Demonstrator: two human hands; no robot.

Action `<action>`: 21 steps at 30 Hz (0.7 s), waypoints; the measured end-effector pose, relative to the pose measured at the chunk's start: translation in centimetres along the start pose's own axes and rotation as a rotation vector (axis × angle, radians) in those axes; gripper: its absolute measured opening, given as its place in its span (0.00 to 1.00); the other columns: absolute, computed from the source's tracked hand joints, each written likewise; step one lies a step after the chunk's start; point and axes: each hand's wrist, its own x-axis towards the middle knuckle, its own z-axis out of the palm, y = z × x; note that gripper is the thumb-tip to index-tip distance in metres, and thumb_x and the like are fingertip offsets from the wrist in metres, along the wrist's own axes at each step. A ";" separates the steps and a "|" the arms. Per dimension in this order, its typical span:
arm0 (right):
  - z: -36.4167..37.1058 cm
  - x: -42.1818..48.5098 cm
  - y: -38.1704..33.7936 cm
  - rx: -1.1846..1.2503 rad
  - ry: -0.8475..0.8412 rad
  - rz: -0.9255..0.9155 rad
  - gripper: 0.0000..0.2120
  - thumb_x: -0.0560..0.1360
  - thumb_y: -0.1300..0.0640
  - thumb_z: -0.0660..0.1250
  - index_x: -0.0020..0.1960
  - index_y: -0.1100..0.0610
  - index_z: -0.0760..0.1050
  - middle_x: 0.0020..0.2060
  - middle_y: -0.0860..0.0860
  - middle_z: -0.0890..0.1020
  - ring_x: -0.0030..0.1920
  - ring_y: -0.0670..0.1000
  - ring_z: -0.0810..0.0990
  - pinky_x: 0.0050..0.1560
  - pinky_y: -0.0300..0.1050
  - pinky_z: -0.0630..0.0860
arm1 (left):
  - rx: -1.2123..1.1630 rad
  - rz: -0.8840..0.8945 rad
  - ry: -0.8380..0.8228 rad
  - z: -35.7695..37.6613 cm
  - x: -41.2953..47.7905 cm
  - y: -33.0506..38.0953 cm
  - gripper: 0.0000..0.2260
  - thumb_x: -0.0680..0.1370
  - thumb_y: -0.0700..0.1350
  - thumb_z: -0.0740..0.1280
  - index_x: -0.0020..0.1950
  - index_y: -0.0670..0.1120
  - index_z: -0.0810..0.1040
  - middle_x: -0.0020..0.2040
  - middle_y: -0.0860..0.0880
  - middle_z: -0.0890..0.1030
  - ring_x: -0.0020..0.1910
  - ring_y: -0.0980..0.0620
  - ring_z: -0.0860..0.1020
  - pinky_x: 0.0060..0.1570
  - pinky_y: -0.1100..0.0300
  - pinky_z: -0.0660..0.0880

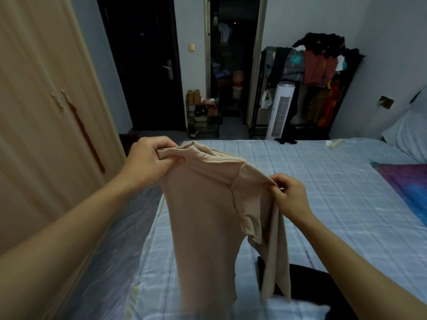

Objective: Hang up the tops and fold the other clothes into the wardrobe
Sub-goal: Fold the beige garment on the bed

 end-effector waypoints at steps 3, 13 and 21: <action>1.4 4.2 2.0 -0.020 0.030 0.016 0.14 0.75 0.68 0.66 0.42 0.50 0.82 0.37 0.41 0.83 0.41 0.42 0.81 0.39 0.32 0.76 | -0.004 0.000 0.025 1.8 4.1 -2.8 0.07 0.73 0.42 0.76 0.42 0.55 0.83 0.35 0.58 0.83 0.35 0.61 0.79 0.34 0.60 0.74; 3.5 16.2 4.6 -0.002 0.213 -0.077 0.12 0.73 0.72 0.63 0.48 0.60 0.82 0.41 0.52 0.83 0.39 0.39 0.78 0.42 0.30 0.73 | -0.116 0.137 0.171 5.3 13.2 -6.6 0.08 0.74 0.46 0.75 0.41 0.60 0.82 0.37 0.60 0.82 0.38 0.64 0.77 0.35 0.69 0.72; 2.0 11.6 6.0 -0.084 0.127 -0.084 0.12 0.73 0.73 0.64 0.50 0.62 0.82 0.45 0.55 0.83 0.47 0.53 0.82 0.51 0.44 0.78 | -0.055 0.152 -0.048 5.7 6.9 -6.3 0.05 0.73 0.39 0.74 0.43 0.49 0.82 0.38 0.51 0.83 0.38 0.62 0.77 0.38 0.65 0.73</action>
